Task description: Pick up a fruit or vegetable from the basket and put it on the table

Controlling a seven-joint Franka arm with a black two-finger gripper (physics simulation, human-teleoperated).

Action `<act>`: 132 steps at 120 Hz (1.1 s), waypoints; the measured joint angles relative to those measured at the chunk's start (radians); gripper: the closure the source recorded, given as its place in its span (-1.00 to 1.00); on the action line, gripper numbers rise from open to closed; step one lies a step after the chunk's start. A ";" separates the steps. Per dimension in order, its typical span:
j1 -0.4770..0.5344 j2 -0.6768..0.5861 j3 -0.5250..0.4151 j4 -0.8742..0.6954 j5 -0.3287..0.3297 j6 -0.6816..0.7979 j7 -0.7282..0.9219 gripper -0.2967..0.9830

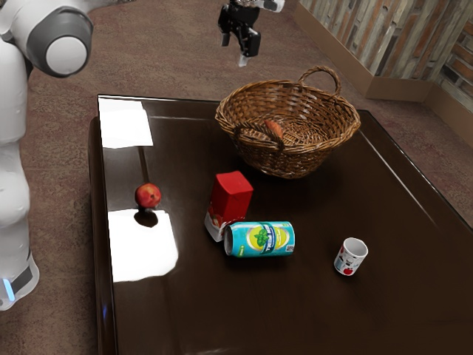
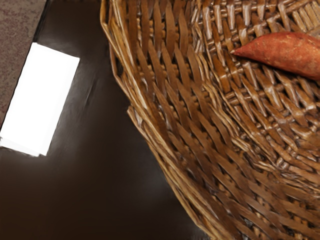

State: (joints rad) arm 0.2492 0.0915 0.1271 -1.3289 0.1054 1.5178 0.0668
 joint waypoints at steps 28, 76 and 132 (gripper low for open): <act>0.007 -0.091 -0.013 0.114 -0.001 -0.005 0.032 -0.54; -0.175 0.203 -0.017 0.031 -0.077 0.079 0.016 -0.53; -0.153 0.194 -0.017 0.034 -0.265 0.188 -0.681 -0.54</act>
State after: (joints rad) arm 0.0965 0.2855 0.1101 -1.2951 -0.1598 1.7056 -0.6147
